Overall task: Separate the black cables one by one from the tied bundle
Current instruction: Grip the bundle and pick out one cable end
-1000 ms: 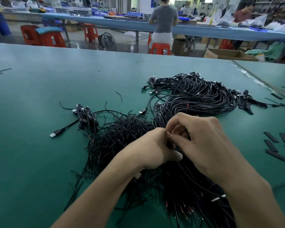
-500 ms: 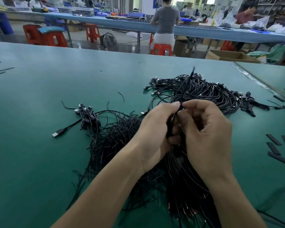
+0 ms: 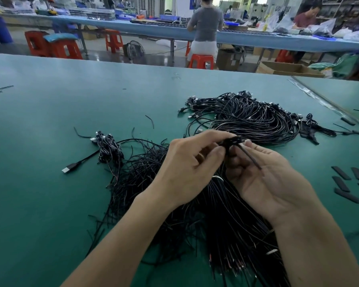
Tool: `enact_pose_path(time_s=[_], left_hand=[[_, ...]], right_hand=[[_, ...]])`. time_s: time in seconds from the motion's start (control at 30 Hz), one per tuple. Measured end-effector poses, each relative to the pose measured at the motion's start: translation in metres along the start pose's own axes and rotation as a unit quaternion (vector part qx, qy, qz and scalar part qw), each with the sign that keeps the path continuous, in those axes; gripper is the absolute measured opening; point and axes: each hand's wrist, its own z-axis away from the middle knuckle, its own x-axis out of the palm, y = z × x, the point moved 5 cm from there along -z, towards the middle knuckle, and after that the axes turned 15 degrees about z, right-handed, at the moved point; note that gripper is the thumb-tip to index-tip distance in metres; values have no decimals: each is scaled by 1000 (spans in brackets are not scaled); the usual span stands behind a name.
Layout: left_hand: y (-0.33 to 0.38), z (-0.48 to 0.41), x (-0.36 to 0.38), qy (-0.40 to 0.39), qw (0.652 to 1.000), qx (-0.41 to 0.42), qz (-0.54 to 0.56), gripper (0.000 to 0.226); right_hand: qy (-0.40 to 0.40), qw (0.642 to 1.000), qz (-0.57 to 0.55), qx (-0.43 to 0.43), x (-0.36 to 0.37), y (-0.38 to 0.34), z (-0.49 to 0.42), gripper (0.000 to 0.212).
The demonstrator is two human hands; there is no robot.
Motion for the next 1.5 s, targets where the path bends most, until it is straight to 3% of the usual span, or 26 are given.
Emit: enact_pose_path(time_s=[0.1,0.27,0.4,0.47,0.53,0.67,0.8,0.97,1.1,1.13,1.27,1.4,1.5], left_hand=[[-1,0,2,-1,995,-56,77,32],[-5,-4,1,29,995,-75,53,14],[-10,-4,-5,18,995,-80,64,47],[-13,-4,-6,-5,995,-92,27,52],[-12,-4,-8,-33,996,-75,-21,43],[-4,-6,-12,-4,999,-16,-46,28],[0,-4,-7,-13,997,23,-72,27],[-11,-1,-3,-21,995,-83,50,34],[-13,-3,-7,22,991,-97,93,4],[-16,-3,-7,28,986,-110,119,14],[-26,-1,-8,10,979,-156,128,53],[-16,-4,-8,-20,990,-106,88,34],[-11,-4,-15,-6,999,-38,-9,28]], right_hand=[[35,996,63,-55,-6,-3,-1,22],[63,973,175,-140,-8,-6,0,26],[56,964,219,-138,-13,-5,-2,26],[43,970,211,-116,-14,-1,-4,25],[13,981,173,-84,-12,4,-6,19],[-40,995,86,-39,-9,7,-8,18],[-25,995,84,-49,-13,6,-9,19],[56,972,182,-137,-19,-1,-9,22],[87,926,295,-218,-12,-5,-4,27],[88,923,299,-225,-11,-5,-3,26],[70,940,274,-191,-7,0,-4,24],[9,973,193,-126,-6,5,-5,19],[-27,984,157,-81,-7,8,-6,18]])
